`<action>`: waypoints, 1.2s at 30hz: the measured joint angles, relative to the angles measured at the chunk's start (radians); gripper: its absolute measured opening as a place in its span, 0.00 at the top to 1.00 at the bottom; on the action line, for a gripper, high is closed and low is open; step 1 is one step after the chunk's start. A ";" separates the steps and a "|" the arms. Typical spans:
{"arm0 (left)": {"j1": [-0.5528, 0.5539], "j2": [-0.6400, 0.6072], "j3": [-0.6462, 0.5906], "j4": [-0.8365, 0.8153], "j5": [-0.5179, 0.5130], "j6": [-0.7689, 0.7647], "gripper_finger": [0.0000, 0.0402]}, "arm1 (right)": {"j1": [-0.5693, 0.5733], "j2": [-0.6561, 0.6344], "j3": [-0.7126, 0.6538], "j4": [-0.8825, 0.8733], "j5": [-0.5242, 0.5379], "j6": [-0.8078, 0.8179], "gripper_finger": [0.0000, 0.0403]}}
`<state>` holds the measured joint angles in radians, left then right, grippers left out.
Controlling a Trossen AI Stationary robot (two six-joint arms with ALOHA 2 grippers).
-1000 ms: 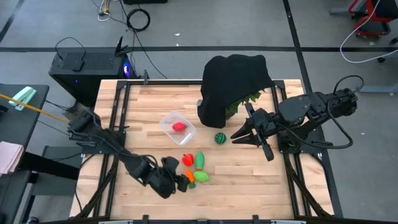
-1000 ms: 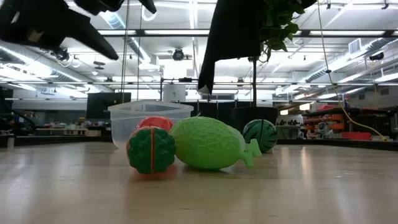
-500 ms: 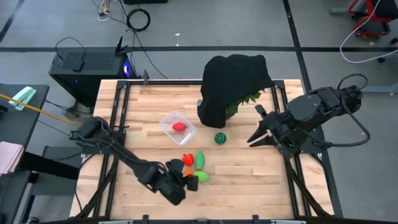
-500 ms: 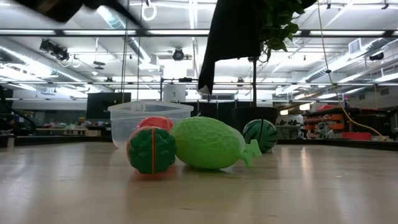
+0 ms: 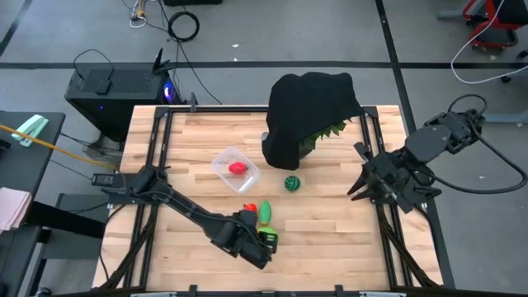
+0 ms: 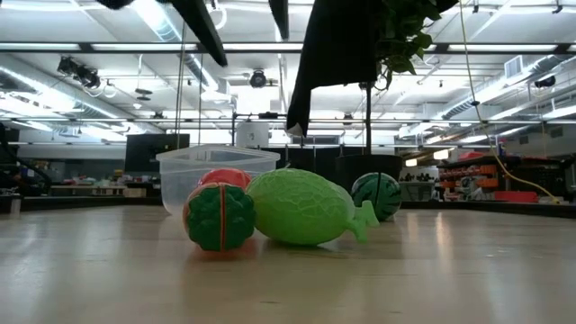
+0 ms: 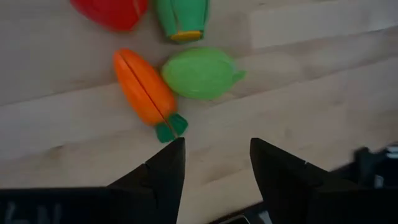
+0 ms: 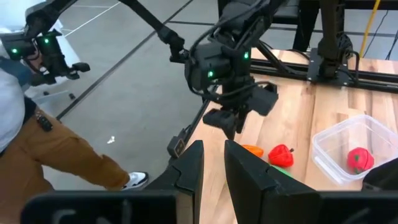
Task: Pick and placing Produce into tupperware
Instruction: Put the orange carrot into the transparent bin
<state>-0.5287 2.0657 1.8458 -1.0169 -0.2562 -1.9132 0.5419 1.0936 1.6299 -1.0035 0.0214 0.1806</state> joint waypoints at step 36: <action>0.044 0.098 -0.005 -0.111 0.046 -0.138 0.54 | 0.000 0.005 0.000 -0.021 -0.022 -0.016 0.82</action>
<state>-0.4848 2.1635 1.8408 -1.1282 -0.2098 -2.0508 0.5419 1.0985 1.6299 -1.0248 -0.0010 0.1650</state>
